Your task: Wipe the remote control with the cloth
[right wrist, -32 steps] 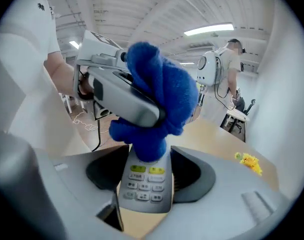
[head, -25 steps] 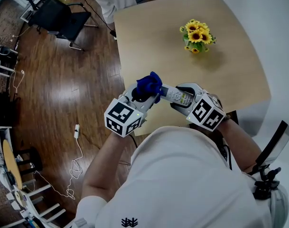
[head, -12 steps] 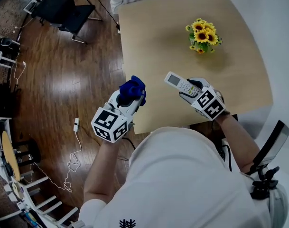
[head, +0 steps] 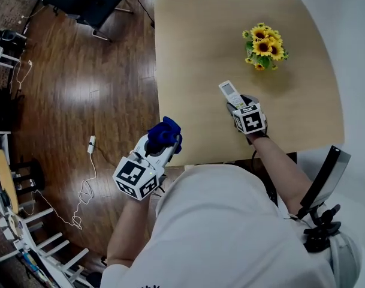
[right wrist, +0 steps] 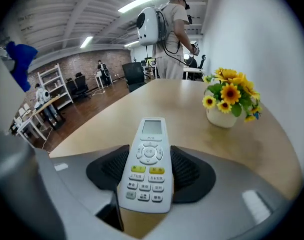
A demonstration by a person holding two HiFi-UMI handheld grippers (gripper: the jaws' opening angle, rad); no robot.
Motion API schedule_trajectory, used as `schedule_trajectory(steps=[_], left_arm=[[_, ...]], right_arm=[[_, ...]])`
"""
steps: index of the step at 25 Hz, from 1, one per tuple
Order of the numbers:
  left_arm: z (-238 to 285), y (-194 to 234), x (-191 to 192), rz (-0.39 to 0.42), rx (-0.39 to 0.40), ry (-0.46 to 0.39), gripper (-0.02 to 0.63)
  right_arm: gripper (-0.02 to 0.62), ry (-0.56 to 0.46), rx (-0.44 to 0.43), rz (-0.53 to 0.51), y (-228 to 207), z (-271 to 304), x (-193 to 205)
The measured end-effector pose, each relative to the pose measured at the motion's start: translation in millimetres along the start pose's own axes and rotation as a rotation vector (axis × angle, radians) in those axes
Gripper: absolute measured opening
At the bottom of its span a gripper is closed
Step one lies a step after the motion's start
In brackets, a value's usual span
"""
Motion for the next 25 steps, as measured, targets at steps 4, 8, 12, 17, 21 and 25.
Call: schedule_trajectory(steps=[4,8,12,17,21,25], left_arm=[[6,16,8,-0.036,-0.035,0.013,0.107],[14,20,23,-0.054,-0.055,0.022,0.108],[6,23,28,-0.054,-0.055,0.027,0.107],[-10,29,22,-0.061,-0.059,0.047,0.107],[-16,36,23,-0.045,-0.033,0.04,0.107],[-22,41,30,-0.024,0.014,0.029,0.108]], right_arm=[[0.259,0.028,0.05,0.051,-9,41,0],[0.259,0.053,0.084,0.095,-19,67,18],[0.261,0.077,0.129,0.129,-19,75,30],[0.262,0.086,0.149,0.134,-14,75,37],[0.29,0.099,0.119,0.129,-18,80,44],[0.348,0.072,0.115,0.073,-16,74,40]])
Point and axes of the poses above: the fingertips, and each gripper's own axes: z forward along the fingers, y to its left, x out of its underside, the point moved 7 cm from there along -z, backward along the fingers, and after that the axes turned 5 degrees about -y, right-handed, at the moved point
